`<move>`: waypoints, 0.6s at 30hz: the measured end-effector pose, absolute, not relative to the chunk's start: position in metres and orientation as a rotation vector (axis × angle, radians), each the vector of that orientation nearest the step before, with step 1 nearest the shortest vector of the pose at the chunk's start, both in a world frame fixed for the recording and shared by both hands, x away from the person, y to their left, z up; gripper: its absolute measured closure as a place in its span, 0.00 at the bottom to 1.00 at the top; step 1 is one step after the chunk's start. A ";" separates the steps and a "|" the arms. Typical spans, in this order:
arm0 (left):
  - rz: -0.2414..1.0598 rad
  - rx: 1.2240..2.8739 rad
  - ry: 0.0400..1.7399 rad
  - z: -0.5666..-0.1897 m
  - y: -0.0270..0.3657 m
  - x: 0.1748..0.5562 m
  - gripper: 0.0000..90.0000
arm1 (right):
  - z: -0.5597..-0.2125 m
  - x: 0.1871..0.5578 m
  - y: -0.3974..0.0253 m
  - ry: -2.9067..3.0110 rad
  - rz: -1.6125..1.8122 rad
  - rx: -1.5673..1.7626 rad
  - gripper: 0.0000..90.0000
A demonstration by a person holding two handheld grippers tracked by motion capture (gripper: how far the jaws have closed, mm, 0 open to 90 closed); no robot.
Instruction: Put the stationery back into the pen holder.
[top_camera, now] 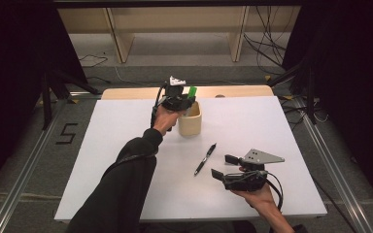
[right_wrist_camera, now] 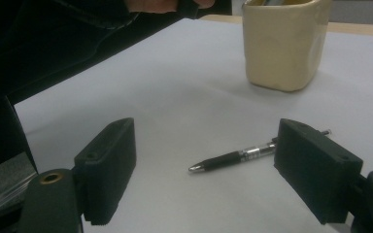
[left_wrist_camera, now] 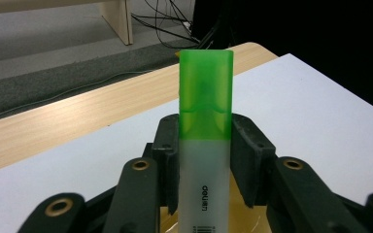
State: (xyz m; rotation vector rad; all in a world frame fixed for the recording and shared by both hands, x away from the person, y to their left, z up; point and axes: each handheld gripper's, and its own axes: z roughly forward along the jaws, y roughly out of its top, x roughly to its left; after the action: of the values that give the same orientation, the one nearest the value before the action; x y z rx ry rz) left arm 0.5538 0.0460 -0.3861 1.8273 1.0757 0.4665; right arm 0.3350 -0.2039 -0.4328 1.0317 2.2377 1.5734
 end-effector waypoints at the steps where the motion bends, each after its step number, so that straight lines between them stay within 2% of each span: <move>1: 0.466 1.827 1.078 -0.387 0.046 0.554 0.73 | -0.433 0.335 -0.204 2.238 1.573 1.032 0.27; 11: 0.401 1.892 1.096 -0.391 0.047 0.555 0.72 | -0.433 0.335 -0.204 2.236 1.574 1.040 0.27; 15: 0.375 1.890 1.086 -0.381 0.050 0.551 0.49 | -0.433 0.336 -0.205 2.236 1.576 1.043 0.27; 18: 0.358 1.885 1.081 -0.371 0.054 0.545 0.39 | -0.434 0.337 -0.206 2.234 1.575 1.051 0.27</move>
State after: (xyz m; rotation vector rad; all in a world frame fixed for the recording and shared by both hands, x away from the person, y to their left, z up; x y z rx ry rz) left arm 0.5451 0.0541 -0.3713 1.8850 1.0808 0.3581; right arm 0.3365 -0.2056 -0.4335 1.0507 2.2345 1.5755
